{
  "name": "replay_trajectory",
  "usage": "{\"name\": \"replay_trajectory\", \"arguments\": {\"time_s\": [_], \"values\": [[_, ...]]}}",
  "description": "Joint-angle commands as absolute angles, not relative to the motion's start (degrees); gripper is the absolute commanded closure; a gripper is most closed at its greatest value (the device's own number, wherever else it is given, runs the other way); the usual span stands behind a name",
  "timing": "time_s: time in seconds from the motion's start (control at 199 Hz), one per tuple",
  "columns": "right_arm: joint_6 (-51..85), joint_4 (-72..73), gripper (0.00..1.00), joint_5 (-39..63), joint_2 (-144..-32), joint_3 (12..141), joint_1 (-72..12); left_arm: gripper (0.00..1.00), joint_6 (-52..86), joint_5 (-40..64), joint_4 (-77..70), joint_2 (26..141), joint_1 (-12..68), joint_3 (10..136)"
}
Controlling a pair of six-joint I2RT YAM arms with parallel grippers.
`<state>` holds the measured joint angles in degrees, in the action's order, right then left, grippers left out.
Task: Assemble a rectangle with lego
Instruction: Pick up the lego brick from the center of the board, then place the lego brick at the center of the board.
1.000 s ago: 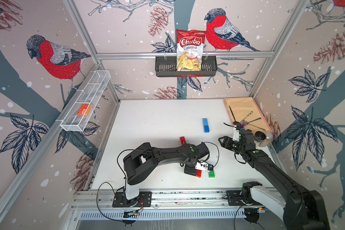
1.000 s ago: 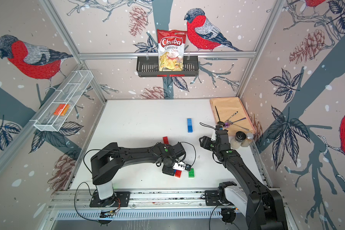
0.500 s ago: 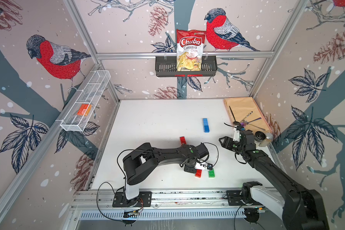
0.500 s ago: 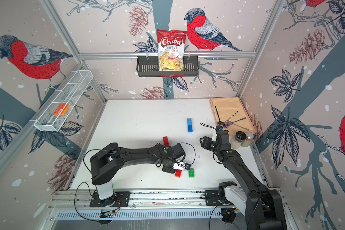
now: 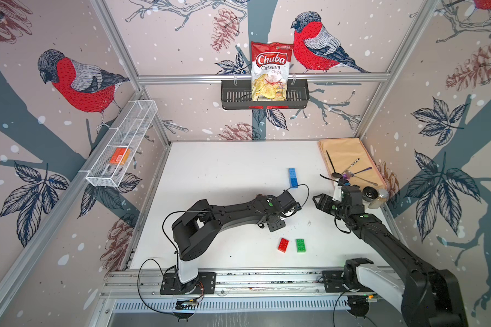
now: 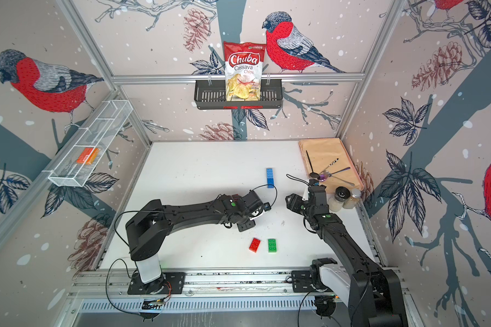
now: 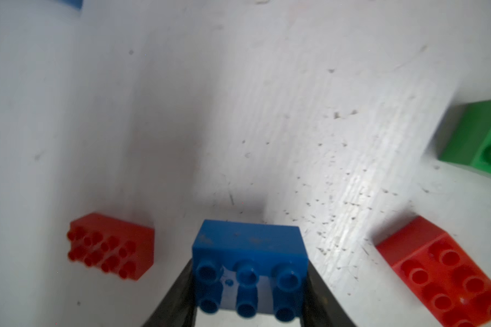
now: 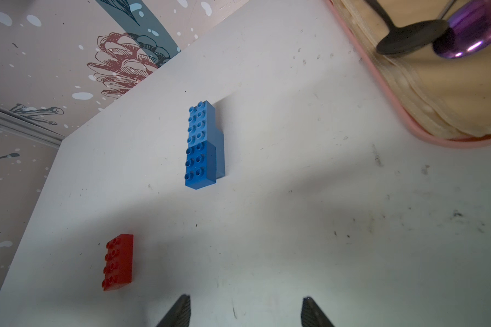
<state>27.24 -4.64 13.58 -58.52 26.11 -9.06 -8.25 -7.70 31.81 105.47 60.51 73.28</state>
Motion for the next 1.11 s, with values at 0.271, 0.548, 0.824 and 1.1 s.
{"name": "replay_trajectory", "arguments": {"time_s": [0.271, 0.548, 0.824, 1.1], "values": [[34.41, -2.49, 0.35, 0.94, -54.36, 24.62, -8.96, 0.58, 42.01, 2.43, 31.38, 112.72, 57.70, 80.52], [34.97, -2.79, 0.35, 0.81, -52.12, 24.04, -8.96, 0.55, 55.24, 0.47, 33.99, 121.05, 56.18, 89.05], [30.39, -3.68, 0.31, 2.26, -52.62, 25.02, -8.96, 0.35, 56.39, -0.31, 34.61, 122.30, 56.07, 89.32], [27.37, -9.21, 0.31, 2.70, -55.18, 30.90, -11.53, 0.31, 45.33, -8.01, 31.28, 115.31, 55.83, 90.43]]}}
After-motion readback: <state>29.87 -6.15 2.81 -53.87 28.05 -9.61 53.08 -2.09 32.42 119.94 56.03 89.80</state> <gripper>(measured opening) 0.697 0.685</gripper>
